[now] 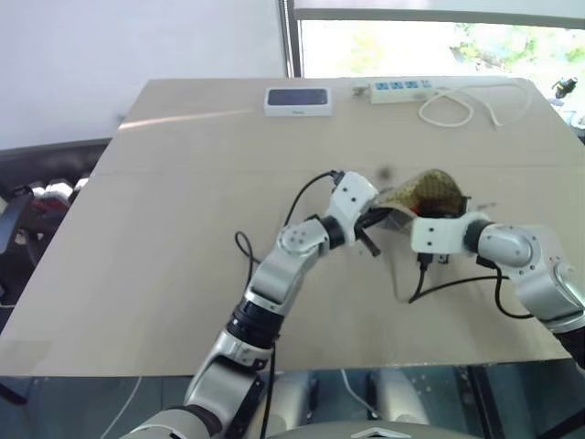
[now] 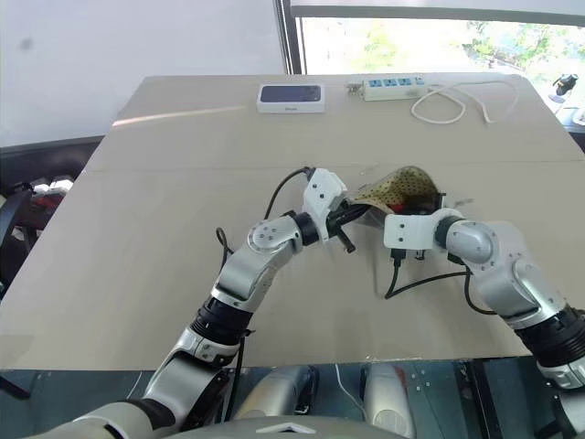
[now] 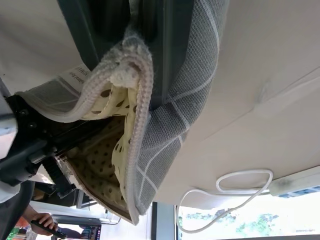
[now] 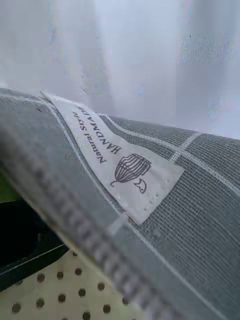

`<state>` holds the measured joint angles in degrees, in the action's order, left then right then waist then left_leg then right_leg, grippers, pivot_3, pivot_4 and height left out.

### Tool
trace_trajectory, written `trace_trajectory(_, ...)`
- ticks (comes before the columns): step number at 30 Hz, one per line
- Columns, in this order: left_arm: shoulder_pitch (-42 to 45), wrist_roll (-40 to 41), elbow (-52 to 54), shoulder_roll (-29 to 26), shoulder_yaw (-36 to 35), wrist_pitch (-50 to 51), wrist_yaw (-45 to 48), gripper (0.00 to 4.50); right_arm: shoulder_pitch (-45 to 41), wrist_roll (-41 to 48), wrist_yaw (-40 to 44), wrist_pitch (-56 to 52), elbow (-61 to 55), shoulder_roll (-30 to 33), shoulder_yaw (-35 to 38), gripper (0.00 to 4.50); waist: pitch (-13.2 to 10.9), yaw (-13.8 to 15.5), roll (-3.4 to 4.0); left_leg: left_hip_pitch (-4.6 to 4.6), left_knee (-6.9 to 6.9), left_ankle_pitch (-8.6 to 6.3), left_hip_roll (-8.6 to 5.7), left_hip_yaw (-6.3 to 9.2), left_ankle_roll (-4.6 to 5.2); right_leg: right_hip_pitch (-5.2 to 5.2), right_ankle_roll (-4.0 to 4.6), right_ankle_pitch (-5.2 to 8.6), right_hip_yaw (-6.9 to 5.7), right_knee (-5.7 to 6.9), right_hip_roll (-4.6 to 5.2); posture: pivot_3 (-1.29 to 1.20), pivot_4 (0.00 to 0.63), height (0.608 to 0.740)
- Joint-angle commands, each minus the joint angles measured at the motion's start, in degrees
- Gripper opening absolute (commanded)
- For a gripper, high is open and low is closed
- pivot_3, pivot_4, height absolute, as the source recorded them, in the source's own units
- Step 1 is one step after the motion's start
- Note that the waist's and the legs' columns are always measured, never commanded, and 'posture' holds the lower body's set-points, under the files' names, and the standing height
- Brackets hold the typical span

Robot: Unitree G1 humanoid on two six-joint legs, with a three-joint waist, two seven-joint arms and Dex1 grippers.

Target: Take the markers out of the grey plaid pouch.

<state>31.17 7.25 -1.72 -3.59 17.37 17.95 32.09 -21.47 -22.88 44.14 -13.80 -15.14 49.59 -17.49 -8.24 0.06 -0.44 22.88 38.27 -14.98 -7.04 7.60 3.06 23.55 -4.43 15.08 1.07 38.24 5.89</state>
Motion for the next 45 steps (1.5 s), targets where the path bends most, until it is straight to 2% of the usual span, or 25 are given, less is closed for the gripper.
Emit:
trace_trajectory(1, 0.55, -1.86, 0.73, -1.61, -1.65, -4.48, -0.94, 0.0, 0.5, 2.63, 1.06, 1.43, -2.43, 0.01, 3.69, 0.41, 0.0, 0.0, 0.0, 0.0, 0.0, 0.0, 0.0, 0.0, 0.0, 0.0, 0.0, 0.0, 0.0, 0.0, 0.0, 0.0, 0.15, 0.738)
trace_trajectory(4, -0.11, -3.28, -0.33, -3.2, -1.3, -6.78, -0.97, 0.0, 0.34, 5.44, 2.54, -0.2, -3.56, 0.54, 7.22, 0.41, 0.0, 0.04, 0.0, 0.0, -0.01, 0.0, 0.0, 0.0, 0.0, 0.0, 0.0, 0.0, 0.0, 0.0, 0.0, 0.0, 0.15, 0.738)
trace_trajectory(11, 2.43, -6.47, -7.49, -7.98, -3.71, -13.8, -1.81, 0.0, 0.92, 18.03, 8.96, -12.21, -10.02, 0.22, 17.08, 0.41, 0.0, 0.27, 0.0, 0.0, -0.02, 0.0, 0.01, 0.02, 0.0, 0.0, 0.0, 0.0, -0.01, -0.01, 0.0, 0.0, 0.15, 0.738)
trace_trajectory(21, 2.58, -6.74, -10.71, -12.35, -6.21, -17.33, -2.05, 0.0, 2.91, 28.56, 8.63, -20.18, -10.73, 1.19, 25.99, 0.41, -0.01, 0.74, -0.01, 0.04, -0.04, 0.0, 0.0, 0.05, 0.01, -0.02, 0.0, 0.0, -0.05, -0.1, 0.03, 0.0, 0.15, 0.738)
trace_trajectory(29, 0.83, -6.23, -8.69, -13.86, -6.92, -16.7, -2.37, 0.0, 2.53, 39.07, 2.59, -28.08, -10.2, -4.3, 31.43, 0.41, -0.01, 0.61, -0.01, 0.03, -0.03, -0.01, 0.01, 0.04, 0.01, -0.02, 0.0, 0.0, -0.02, -0.08, 0.03, 0.0, 0.15, 0.738)
trace_trajectory(33, 0.15, -6.18, -7.5, -14.06, -6.69, -16.17, -2.46, 0.0, -1.61, 47.38, -3.22, -34.65, -9.84, -10.72, 36.36, 0.41, -0.02, 0.49, -0.03, 0.03, -0.04, 0.0, 0.01, 0.04, 0.01, -0.02, 0.01, 0.0, -0.02, -0.07, 0.03, 0.0, 0.15, 0.738)
trace_trajectory(37, 0.02, -6.54, -7.09, -14.28, -6.96, -16.09, -2.6, 0.0, -5.37, 53.66, -8.33, -39.62, -8.38, -14.39, 41.18, 0.41, -0.01, 0.74, -0.01, 0.02, -0.02, 0.0, 0.02, 0.07, 0.01, -0.02, 0.01, -0.01, -0.02, -0.04, 0.03, 0.0, 0.15, 0.738)
trace_trajectory(43, 0.52, -7.2, -7.01, -15.12, -8.49, -17.06, -4.13, 0.0, -5.04, 55.82, -11.52, -40.24, -5.54, -12.76, 42.82, 0.41, -0.01, 0.7, -0.02, 0.05, -0.04, 0.0, -0.01, 0.05, 0.01, -0.01, 0.01, -0.01, -0.02, -0.08, 0.06, 0.0, 0.15, 0.738)
trace_trajectory(45, 0.7, -7.34, -7.15, -15.43, -8.81, -17.38, -4.47, 0.0, -6.91, 59.74, -14.54, -42.48, -4.24, -15.0, 46.09, 0.41, -0.01, 0.61, -0.01, 0.05, -0.04, 0.0, -0.01, 0.06, 0.01, -0.01, 0.01, -0.01, -0.02, -0.07, 0.05, 0.0, 0.15, 0.738)
